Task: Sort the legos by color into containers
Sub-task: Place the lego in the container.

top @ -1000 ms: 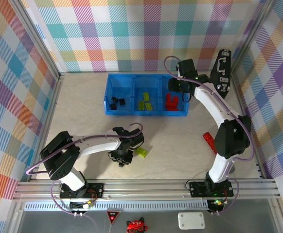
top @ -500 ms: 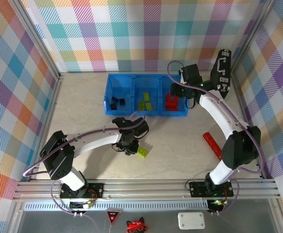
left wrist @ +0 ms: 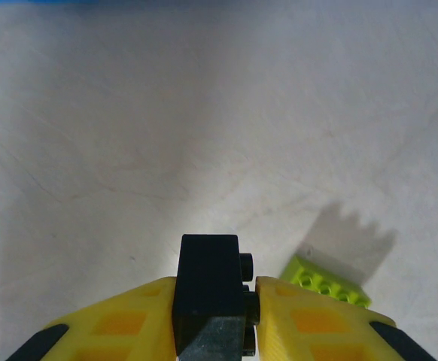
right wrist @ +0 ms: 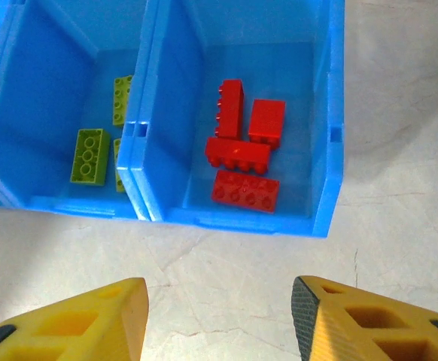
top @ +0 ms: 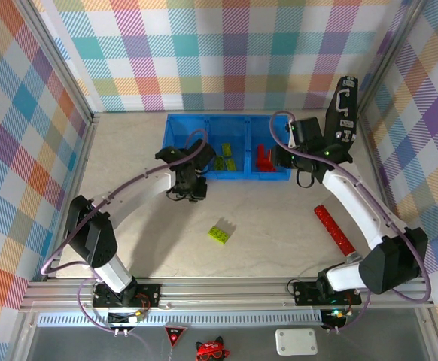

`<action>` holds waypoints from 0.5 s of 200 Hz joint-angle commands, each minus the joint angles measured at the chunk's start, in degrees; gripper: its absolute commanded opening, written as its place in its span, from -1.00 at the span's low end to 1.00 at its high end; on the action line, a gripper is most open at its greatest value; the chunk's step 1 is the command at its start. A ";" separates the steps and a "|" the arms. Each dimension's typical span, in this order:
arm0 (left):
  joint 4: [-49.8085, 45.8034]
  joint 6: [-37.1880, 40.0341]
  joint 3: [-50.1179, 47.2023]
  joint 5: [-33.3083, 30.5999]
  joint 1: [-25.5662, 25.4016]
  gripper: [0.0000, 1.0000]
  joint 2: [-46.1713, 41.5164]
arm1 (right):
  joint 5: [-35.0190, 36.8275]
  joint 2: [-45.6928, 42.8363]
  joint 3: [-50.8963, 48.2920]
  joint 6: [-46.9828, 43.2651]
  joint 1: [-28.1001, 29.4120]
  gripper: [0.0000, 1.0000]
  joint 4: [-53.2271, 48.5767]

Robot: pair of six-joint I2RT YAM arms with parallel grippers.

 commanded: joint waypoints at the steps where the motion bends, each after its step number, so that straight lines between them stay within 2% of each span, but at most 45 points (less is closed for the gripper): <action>1: -2.13 3.41 4.25 -1.85 3.45 -0.39 1.84 | -1.09 -2.51 -1.26 2.30 1.32 0.09 -1.66; 54: -1.74 6.51 14.51 -0.10 10.59 -0.39 8.86 | 0.34 -5.01 -4.14 5.81 6.35 0.08 -2.74; 100: 0.89 6.98 21.91 6.23 15.48 -0.39 16.51 | 2.62 -7.78 -7.72 8.89 10.37 0.08 -3.47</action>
